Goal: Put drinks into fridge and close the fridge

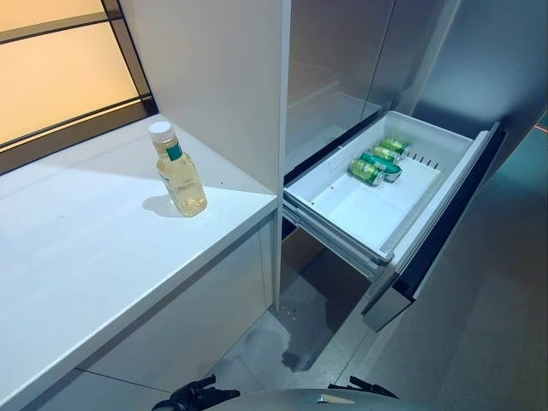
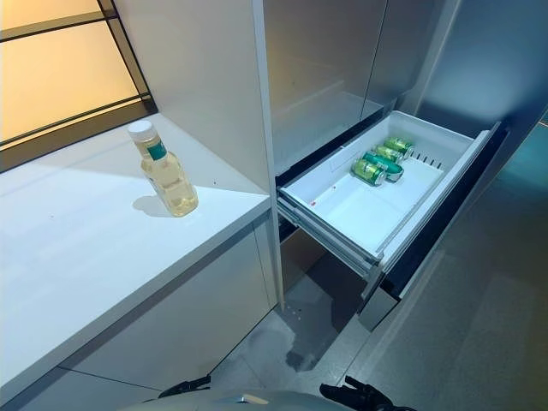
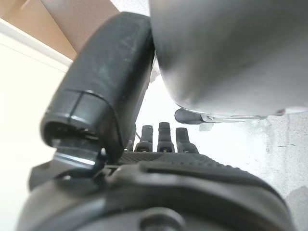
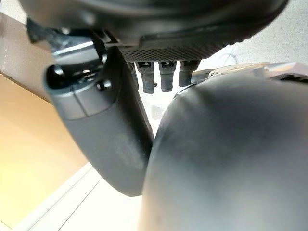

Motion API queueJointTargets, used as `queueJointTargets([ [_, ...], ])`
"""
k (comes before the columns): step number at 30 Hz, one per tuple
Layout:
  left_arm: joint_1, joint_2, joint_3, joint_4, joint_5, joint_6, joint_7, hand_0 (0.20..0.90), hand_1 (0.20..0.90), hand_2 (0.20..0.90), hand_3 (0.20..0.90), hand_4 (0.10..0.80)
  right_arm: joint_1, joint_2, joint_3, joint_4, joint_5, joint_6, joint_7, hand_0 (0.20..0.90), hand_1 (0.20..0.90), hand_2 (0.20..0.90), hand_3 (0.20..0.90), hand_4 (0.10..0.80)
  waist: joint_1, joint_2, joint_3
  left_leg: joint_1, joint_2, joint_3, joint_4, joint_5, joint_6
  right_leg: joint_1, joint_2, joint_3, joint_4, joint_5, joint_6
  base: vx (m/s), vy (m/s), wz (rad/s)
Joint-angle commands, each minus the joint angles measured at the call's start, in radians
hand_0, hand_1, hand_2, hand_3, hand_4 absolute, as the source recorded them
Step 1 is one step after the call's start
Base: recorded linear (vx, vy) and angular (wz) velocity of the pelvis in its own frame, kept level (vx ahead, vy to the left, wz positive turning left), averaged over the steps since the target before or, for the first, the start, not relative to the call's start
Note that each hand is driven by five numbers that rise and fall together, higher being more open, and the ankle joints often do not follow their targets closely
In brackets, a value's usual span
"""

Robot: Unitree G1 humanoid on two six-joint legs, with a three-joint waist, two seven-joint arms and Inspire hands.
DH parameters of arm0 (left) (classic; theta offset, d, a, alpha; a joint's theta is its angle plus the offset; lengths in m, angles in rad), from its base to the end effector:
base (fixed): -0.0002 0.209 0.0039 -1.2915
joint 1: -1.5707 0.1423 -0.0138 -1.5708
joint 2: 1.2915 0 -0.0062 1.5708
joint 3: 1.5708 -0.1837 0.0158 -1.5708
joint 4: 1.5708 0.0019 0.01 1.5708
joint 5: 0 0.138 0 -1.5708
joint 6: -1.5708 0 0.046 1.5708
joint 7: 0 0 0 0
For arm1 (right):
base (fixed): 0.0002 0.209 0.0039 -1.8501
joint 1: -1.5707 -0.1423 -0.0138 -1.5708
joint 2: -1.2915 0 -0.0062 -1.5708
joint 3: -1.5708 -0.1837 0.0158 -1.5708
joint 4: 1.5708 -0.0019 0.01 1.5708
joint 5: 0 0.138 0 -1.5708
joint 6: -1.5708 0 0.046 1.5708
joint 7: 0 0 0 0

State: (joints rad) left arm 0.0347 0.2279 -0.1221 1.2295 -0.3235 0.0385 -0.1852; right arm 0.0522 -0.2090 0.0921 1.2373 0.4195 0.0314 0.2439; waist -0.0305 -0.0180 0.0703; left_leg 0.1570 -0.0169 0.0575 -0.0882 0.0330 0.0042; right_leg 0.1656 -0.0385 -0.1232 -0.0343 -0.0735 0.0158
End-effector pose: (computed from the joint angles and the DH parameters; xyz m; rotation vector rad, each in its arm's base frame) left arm 0.0569 0.2222 -0.1188 -0.1328 1.2718 0.0827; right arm 0.0495 -0.2178 -0.1209 0.2865 1.2503 -0.1132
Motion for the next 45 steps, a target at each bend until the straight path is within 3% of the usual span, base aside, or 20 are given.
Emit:
queueJointTargets([
  [1, -0.034, -0.016, -0.026, 0.005, -0.008, -0.028, -0.011, 0.900, 0.900, 0.900, 0.900, 0.800, -0.045, -0.007, 0.006, 0.024, -0.007, -0.009, 0.012, 0.900, 0.900, 0.900, 0.900, 0.800, 0.005, 0.032, 0.008, -0.013, -0.027, 0.038, 0.047, -0.116, 0.020, -0.057, 0.022, -0.039, 0.059, -0.013, 0.039, 0.000, 0.000, 0.00],
  [6, -0.033, -0.017, -0.022, -0.002, -0.015, -0.046, 0.007, 0.900, 0.900, 0.900, 0.900, 0.800, -0.046, -0.005, 0.006, 0.024, -0.008, -0.007, 0.011, 0.900, 0.900, 0.900, 0.900, 0.800, 0.005, 0.032, 0.007, -0.012, -0.027, 0.038, 0.047, -0.115, 0.019, -0.056, 0.022, -0.036, 0.057, -0.012, 0.039, 0.000, 0.000, 0.00],
  [8, -0.033, -0.014, -0.028, -0.006, 0.061, -0.090, 0.027, 0.900, 0.900, 0.900, 0.900, 0.800, -0.047, -0.005, 0.007, 0.029, -0.008, -0.009, 0.013, 0.900, 0.900, 0.900, 0.900, 0.800, 0.006, 0.032, 0.005, -0.011, -0.026, 0.039, 0.045, -0.114, 0.018, -0.055, 0.024, -0.036, 0.056, -0.012, 0.039, 0.000, 0.000, 0.00],
  [12, -0.050, 0.010, -0.091, -0.056, 0.211, -0.170, 0.035, 0.900, 0.900, 0.900, 0.900, 0.800, -0.054, -0.012, 0.018, 0.021, -0.002, 0.001, 0.013, 0.900, 0.900, 0.900, 0.900, 0.800, 0.000, 0.036, 0.002, -0.015, -0.023, 0.043, 0.045, -0.111, 0.015, -0.062, 0.027, -0.029, 0.058, -0.011, 0.040, 0.000, 0.000, 0.00],
  [15, -0.077, 0.040, -0.148, -0.133, 0.254, -0.175, -0.053, 0.900, 0.900, 0.900, 0.900, 0.800, -0.063, -0.030, 0.030, 0.006, -0.002, 0.013, 0.015, 0.900, 0.900, 0.900, 0.900, 0.800, -0.007, 0.046, 0.008, -0.019, -0.022, 0.046, 0.046, -0.110, 0.014, -0.070, 0.029, -0.021, 0.062, -0.012, 0.042, -0.048, 0.026, -0.04],
  [17, -0.092, 0.060, -0.177, -0.198, 0.260, -0.150, -0.136, 0.900, 0.900, 0.900, 0.900, 0.800, -0.068, -0.041, 0.035, -0.010, 0.000, 0.026, 0.013, 0.900, 0.900, 0.900, 0.900, 0.800, -0.011, 0.053, 0.013, -0.022, -0.021, 0.047, 0.045, -0.108, 0.014, -0.075, 0.030, -0.017, 0.063, -0.012, 0.043, -0.049, 0.038, -0.04],
  [20, -0.121, 0.110, -0.217, -0.373, 0.207, -0.026, -0.392, 0.900, 0.900, 0.900, 0.900, 0.800, -0.080, -0.068, 0.044, -0.034, 0.005, 0.054, 0.015, 0.900, 0.900, 0.900, 0.900, 0.800, -0.017, 0.067, 0.019, -0.023, -0.020, 0.046, 0.038, -0.103, 0.015, -0.081, 0.031, -0.008, 0.064, -0.009, 0.046, -0.028, 0.030, -0.05],
  [21, -0.120, 0.111, -0.217, -0.375, 0.207, -0.025, -0.393, 0.900, 0.900, 0.900, 0.900, 0.800, -0.080, -0.068, 0.044, -0.034, 0.005, 0.054, 0.015, 0.900, 0.900, 0.900, 0.900, 0.800, -0.017, 0.067, 0.020, -0.022, -0.020, 0.046, 0.038, -0.103, 0.015, -0.081, 0.031, -0.008, 0.064, -0.009, 0.046, -0.021, 0.036, -0.09],
  [22, -0.152, 0.166, -0.237, -0.522, 0.127, 0.078, -0.628, 0.900, 0.900, 0.900, 0.900, 0.800, -0.088, -0.080, 0.046, -0.035, 0.003, 0.061, 0.017, 0.900, 0.900, 0.900, 0.900, 0.800, -0.020, 0.077, 0.018, -0.022, -0.018, 0.047, 0.029, -0.099, 0.016, -0.083, 0.032, -0.001, 0.061, -0.004, 0.052, -0.014, 0.026, -0.08],
  [23, -0.158, 0.176, -0.237, -0.546, 0.108, 0.079, -0.668, 0.900, 0.900, 0.900, 0.900, 0.800, -0.089, -0.081, 0.047, -0.034, 0.003, 0.061, 0.017, 0.900, 0.900, 0.900, 0.900, 0.800, -0.021, 0.079, 0.018, -0.021, -0.018, 0.047, 0.028, -0.098, 0.016, -0.083, 0.032, 0.000, 0.060, -0.004, 0.053, -0.014, 0.032, -0.07],
  [25, -0.217, 0.237, -0.216, -0.758, -0.057, 0.191, -0.787, 0.900, 0.900, 0.900, 0.900, 0.800, -0.086, -0.080, 0.045, -0.019, 0.001, 0.045, 0.021, 0.900, 0.900, 0.900, 0.900, 0.800, -0.022, 0.084, 0.017, -0.013, -0.018, 0.043, 0.018, -0.097, 0.019, -0.079, 0.031, 0.006, 0.057, -0.001, 0.059, 0.006, 0.010, -0.05],
  [26, -0.237, 0.247, -0.204, -0.837, -0.107, 0.233, -0.793, 0.900, 0.900, 0.900, 0.900, 0.800, -0.085, -0.080, 0.044, -0.014, 0.001, 0.040, 0.023, 0.900, 0.900, 0.900, 0.900, 0.800, -0.021, 0.086, 0.012, -0.018, -0.018, 0.042, 0.017, -0.096, 0.019, -0.083, 0.031, 0.008, 0.055, 0.002, 0.059, 0.008, 0.005, -0.04],
  [28, -0.298, 0.263, -0.156, -1.093, -0.413, 0.302, -0.744, 0.900, 0.900, 0.900, 0.900, 0.800, -0.074, -0.074, 0.031, 0.010, -0.011, 0.013, 0.026, 0.900, 0.900, 0.900, 0.900, 0.800, -0.016, 0.090, 0.002, -0.015, -0.020, 0.033, 0.008, -0.101, 0.024, -0.079, 0.031, 0.012, 0.046, 0.004, 0.061, 0.000, 0.000, 0.00],
  [30, -0.327, 0.256, -0.117, -1.243, -0.567, 0.271, -0.659, 0.900, 0.900, 0.900, 0.900, 0.800, -0.065, -0.064, 0.022, 0.021, -0.013, -0.001, 0.023, 0.900, 0.900, 0.900, 0.900, 0.800, -0.012, 0.089, -0.005, -0.013, -0.022, 0.027, 0.007, -0.105, 0.028, -0.075, 0.031, 0.013, 0.044, 0.001, 0.060, 0.000, 0.000, 0.00],
  [35, -0.412, 0.272, -0.041, -1.381, -0.785, 0.003, -0.534, 0.900, 0.900, 0.900, 0.900, 0.800, -0.031, -0.032, 0.042, 0.025, -0.004, -0.029, 0.004, 0.900, 0.900, 0.900, 0.900, 0.800, -0.020, 0.085, -0.025, -0.001, -0.026, 0.014, 0.002, -0.111, 0.031, -0.062, 0.034, 0.016, 0.039, -0.005, 0.054, 0.030, -0.018, 0.01],
  [40, -0.500, 0.328, 0.031, -1.426, -0.802, -0.203, -0.423, 0.900, 0.900, 0.900, 0.900, 0.800, -0.001, -0.021, 0.058, 0.032, -0.018, -0.043, -0.002, 0.900, 0.900, 0.900, 0.900, 0.800, -0.037, 0.082, -0.047, 0.008, -0.027, 0.017, 0.001, -0.116, 0.031, -0.055, 0.042, 0.025, 0.035, -0.011, 0.049, 0.048, -0.010, -0.02],
  [45, -0.599, 0.396, 0.108, -1.431, -0.798, -0.394, -0.214, 0.900, 0.900, 0.900, 0.900, 0.800, 0.011, -0.028, 0.079, 0.043, -0.033, -0.046, -0.002, 0.900, 0.900, 0.900, 0.900, 0.800, -0.047, 0.080, -0.065, 0.012, -0.025, 0.023, 0.001, -0.118, 0.027, -0.049, 0.048, 0.033, 0.029, -0.016, 0.046, 0.035, 0.006, -0.02],
])
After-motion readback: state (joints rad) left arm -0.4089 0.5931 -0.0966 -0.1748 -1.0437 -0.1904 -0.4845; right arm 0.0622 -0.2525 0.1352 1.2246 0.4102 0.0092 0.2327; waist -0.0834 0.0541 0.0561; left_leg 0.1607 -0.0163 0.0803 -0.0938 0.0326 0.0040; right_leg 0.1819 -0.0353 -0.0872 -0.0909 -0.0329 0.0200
